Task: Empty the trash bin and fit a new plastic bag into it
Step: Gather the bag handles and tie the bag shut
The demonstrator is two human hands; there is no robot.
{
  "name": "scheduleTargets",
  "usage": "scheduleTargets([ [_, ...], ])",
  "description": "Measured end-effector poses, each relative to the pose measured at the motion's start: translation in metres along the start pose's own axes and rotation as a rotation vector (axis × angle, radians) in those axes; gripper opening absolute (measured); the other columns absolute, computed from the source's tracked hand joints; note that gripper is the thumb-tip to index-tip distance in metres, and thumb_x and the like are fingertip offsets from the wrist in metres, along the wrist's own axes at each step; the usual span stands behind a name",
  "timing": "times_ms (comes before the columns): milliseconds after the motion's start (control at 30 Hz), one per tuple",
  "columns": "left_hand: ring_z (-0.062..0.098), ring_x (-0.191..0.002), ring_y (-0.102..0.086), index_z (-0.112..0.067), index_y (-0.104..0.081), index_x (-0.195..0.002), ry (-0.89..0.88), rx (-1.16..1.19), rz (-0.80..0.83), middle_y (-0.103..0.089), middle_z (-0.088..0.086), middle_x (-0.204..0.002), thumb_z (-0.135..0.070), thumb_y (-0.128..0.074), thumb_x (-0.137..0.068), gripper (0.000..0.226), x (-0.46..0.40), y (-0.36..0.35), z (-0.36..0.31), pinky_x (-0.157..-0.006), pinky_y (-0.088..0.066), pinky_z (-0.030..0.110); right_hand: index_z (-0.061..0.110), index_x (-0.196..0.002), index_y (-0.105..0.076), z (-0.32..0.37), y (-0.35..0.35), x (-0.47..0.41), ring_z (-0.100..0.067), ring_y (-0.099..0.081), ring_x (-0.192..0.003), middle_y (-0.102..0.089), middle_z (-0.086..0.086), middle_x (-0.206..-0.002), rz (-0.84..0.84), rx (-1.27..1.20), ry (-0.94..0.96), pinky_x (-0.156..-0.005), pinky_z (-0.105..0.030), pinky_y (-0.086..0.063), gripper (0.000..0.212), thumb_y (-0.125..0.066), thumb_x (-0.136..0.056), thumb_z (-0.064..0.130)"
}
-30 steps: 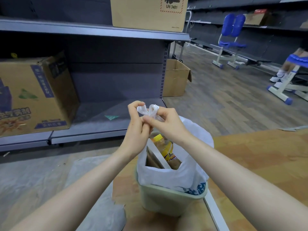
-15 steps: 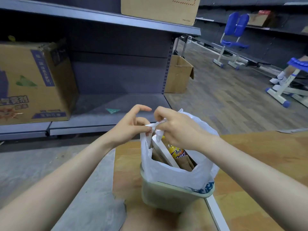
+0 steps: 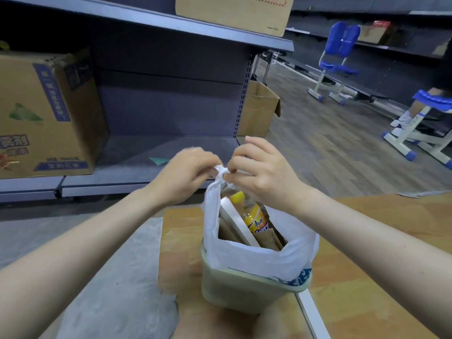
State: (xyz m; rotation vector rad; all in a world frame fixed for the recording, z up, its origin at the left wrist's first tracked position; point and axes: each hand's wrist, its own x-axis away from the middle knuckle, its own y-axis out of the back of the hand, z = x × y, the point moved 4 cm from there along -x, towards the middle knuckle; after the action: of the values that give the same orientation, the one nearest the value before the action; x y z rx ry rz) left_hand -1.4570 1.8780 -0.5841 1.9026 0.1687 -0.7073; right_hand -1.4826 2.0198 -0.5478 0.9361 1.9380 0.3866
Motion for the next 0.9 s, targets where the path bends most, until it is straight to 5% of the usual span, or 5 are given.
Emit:
scheduleTargets([
  [100, 0.024, -0.063, -0.059, -0.011, -0.066, -0.074, -0.184, -0.658, -0.087, -0.060, 0.001, -0.064, 0.001, -0.039, -0.078, 0.030, 0.008, 0.007, 0.002, -0.093, -0.046, 0.054, 0.009, -0.065, -0.072, 0.003, 0.000, 0.005, -0.023, -0.068, -0.074, -0.071, -0.002, -0.074, 0.127, -0.061, 0.048, -0.083, -0.036, -0.053, 0.018, -0.066, -0.079, -0.001],
  [233, 0.025, -0.060, -0.056, -0.010, -0.062, -0.070, -0.245, -0.875, -0.035, -0.054, 0.002, -0.061, 0.012, -0.030, -0.079, 0.039, 0.026, -0.002, 0.030, -0.096, -0.042, 0.061, 0.009, -0.077, -0.077, 0.006, 0.005, 0.023, -0.023, -0.069, -0.079, -0.075, 0.003, -0.081, 0.246, -0.151, 0.018, -0.089, -0.039, -0.049, 0.020, -0.060, -0.083, 0.000],
  [533, 0.026, -0.052, -0.054, -0.008, -0.064, -0.068, -0.212, -0.906, 0.075, -0.052, 0.004, -0.054, 0.018, -0.069, -0.054, 0.030, 0.037, -0.049, 0.066, -0.088, -0.047, 0.063, 0.015, -0.079, -0.074, 0.025, 0.024, 0.080, -0.014, -0.049, -0.084, -0.072, 0.011, -0.078, 0.356, -0.320, -0.375, -0.106, -0.034, -0.026, 0.043, -0.035, -0.098, 0.021],
  [767, 0.026, -0.044, -0.052, -0.005, -0.066, -0.068, -0.071, -0.870, 0.122, -0.053, 0.006, -0.047, 0.017, -0.076, -0.047, 0.031, 0.035, -0.085, 0.090, -0.077, -0.050, 0.063, 0.010, -0.079, -0.075, 0.035, 0.026, 0.117, -0.011, -0.052, -0.078, -0.070, 0.010, -0.075, 0.306, -0.488, -0.637, -0.107, -0.038, -0.032, 0.021, -0.058, -0.080, -0.001],
  [900, 0.029, -0.050, -0.054, -0.003, -0.066, -0.077, 0.069, -0.839, 0.181, -0.057, 0.009, -0.053, 0.014, -0.072, -0.059, 0.026, 0.026, -0.103, 0.103, -0.084, -0.047, 0.063, 0.016, -0.075, -0.075, 0.036, 0.031, 0.130, -0.007, -0.057, -0.074, -0.070, 0.018, -0.075, 0.243, -0.649, -0.804, -0.111, -0.031, -0.032, 0.016, -0.064, -0.084, 0.024],
])
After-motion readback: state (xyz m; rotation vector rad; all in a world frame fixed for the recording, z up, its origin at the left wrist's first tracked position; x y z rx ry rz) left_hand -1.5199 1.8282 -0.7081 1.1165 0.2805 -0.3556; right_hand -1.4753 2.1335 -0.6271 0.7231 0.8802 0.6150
